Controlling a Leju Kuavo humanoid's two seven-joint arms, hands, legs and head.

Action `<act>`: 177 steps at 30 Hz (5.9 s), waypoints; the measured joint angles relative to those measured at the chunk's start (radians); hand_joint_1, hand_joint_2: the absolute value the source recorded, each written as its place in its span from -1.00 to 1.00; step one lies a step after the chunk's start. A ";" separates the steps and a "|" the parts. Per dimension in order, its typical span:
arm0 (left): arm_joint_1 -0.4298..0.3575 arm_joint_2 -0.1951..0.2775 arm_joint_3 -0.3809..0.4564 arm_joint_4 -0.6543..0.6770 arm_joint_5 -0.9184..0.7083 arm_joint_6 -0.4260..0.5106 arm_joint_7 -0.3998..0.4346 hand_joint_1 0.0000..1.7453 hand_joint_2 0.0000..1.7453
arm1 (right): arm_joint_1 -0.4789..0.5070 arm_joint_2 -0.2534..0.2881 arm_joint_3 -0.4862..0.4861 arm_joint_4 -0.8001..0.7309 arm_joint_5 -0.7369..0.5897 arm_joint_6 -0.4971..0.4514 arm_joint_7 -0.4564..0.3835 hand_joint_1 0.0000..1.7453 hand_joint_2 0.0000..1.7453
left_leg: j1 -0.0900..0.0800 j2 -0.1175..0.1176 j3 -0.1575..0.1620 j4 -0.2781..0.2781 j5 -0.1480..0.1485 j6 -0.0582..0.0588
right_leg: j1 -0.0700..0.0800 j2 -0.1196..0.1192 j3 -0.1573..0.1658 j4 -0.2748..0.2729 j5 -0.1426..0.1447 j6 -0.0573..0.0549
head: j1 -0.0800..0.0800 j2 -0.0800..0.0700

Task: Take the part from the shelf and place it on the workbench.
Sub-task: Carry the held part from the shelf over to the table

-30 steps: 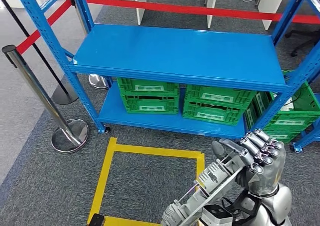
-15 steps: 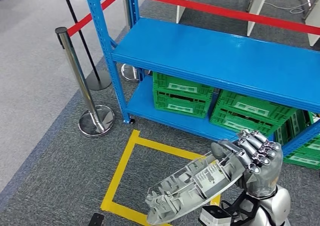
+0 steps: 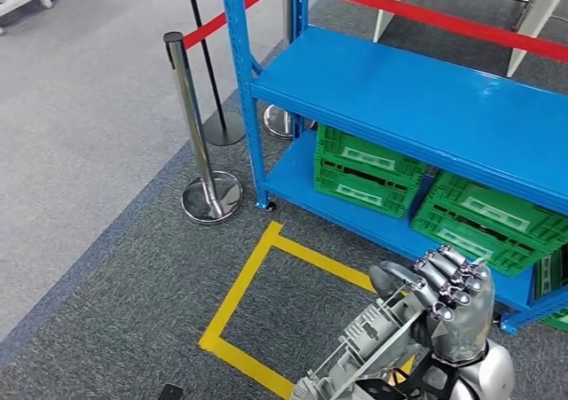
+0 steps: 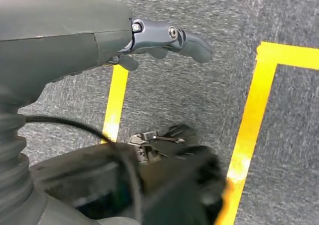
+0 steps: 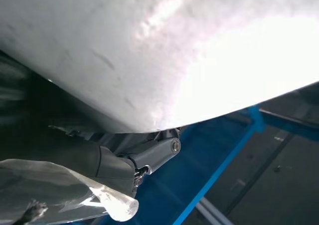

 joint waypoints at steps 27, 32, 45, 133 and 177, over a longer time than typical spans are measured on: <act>0.017 0.016 -0.024 0.000 -0.051 -0.018 0.027 -1.00 1.00 | 0.034 -0.044 0.029 -0.006 0.025 0.000 0.043 1.00 1.00 | -0.001 -0.051 -0.125 0.212 -0.091 0.003 | -0.001 0.048 -0.023 0.021 0.001 -0.011 | -0.003 0.000; 0.017 0.020 -0.028 0.000 -0.056 -0.020 0.027 -1.00 1.00 | 0.031 -0.044 0.032 -0.007 0.026 0.000 0.049 1.00 1.00 | -0.019 0.022 0.010 -0.046 0.020 0.027 | 0.005 -0.010 -0.009 0.021 -0.014 0.003 | -0.002 0.000; 0.017 0.020 -0.028 0.000 -0.059 -0.022 0.028 -1.00 1.00 | 0.029 -0.058 0.039 -0.009 0.018 0.000 0.055 1.00 1.00 | -0.012 -0.125 0.025 -0.073 0.023 0.058 | -0.005 0.116 -0.091 0.155 -0.037 0.034 | 0.007 0.000; 0.000 0.016 -0.029 0.000 -0.074 -0.050 0.054 -1.00 1.00 | -0.023 -0.076 0.091 -0.002 0.040 0.000 0.098 1.00 1.00 | -0.027 -0.042 0.022 -0.075 0.030 0.074 | 0.008 0.070 -0.082 0.185 -0.101 0.024 | -0.005 0.000; 0.004 0.030 -0.028 0.000 -0.087 -0.059 0.109 -1.00 1.00 | -0.075 -0.058 0.144 0.045 0.075 0.000 0.150 1.00 1.00 | -0.016 -0.128 -0.018 -0.003 -0.005 0.026 | -0.006 0.119 -0.052 0.036 0.019 0.001 | -0.012 0.000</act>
